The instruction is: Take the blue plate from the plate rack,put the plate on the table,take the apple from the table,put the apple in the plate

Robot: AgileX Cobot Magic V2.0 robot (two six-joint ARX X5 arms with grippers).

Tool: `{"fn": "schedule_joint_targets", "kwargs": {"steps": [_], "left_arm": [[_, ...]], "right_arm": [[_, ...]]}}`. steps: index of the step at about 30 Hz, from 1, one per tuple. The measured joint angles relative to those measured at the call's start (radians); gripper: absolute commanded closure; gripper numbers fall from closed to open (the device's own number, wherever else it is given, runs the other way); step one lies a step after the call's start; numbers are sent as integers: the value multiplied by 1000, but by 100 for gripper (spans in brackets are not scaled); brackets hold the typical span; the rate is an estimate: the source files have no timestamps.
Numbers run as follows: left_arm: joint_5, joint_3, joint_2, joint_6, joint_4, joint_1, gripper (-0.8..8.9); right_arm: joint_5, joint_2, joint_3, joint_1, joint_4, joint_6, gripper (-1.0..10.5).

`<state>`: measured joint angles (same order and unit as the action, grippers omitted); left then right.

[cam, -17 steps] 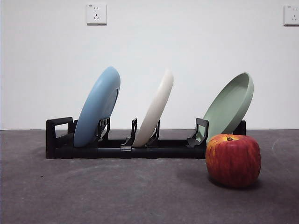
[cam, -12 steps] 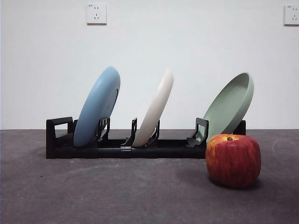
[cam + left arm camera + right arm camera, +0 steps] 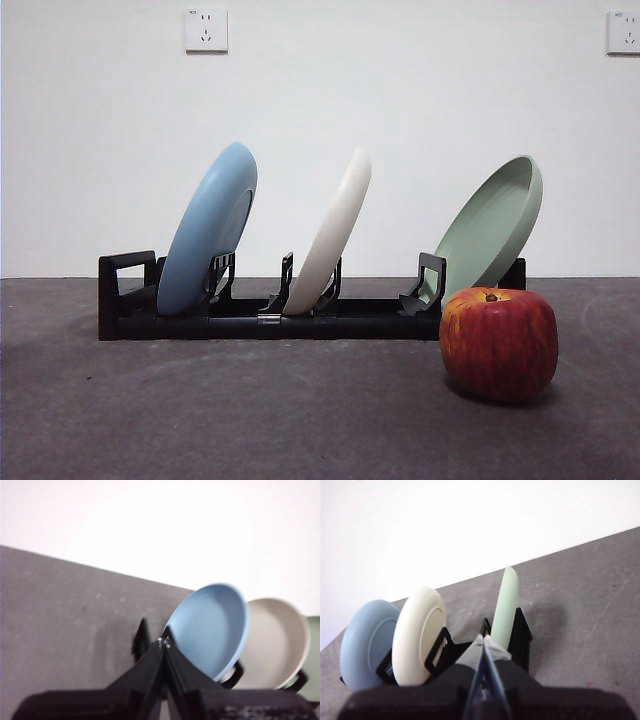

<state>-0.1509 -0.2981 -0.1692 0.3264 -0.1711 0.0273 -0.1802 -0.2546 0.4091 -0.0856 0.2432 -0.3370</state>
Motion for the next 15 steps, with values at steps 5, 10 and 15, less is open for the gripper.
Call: {"fn": "schedule_joint_targets", "kwargs": {"steps": [5,10,15], "left_arm": [[-103,-195,-188,-6,-17,0,820],[-219,-402,-393,-42,-87,0,818],[-350,-577,-571,-110,-206,0,798]], "right_arm": [[-4,-206,219,0,92,34,958],[-26,-402,418,0,199,103,958],[-175,-560,543,0,312,186,945]]}}
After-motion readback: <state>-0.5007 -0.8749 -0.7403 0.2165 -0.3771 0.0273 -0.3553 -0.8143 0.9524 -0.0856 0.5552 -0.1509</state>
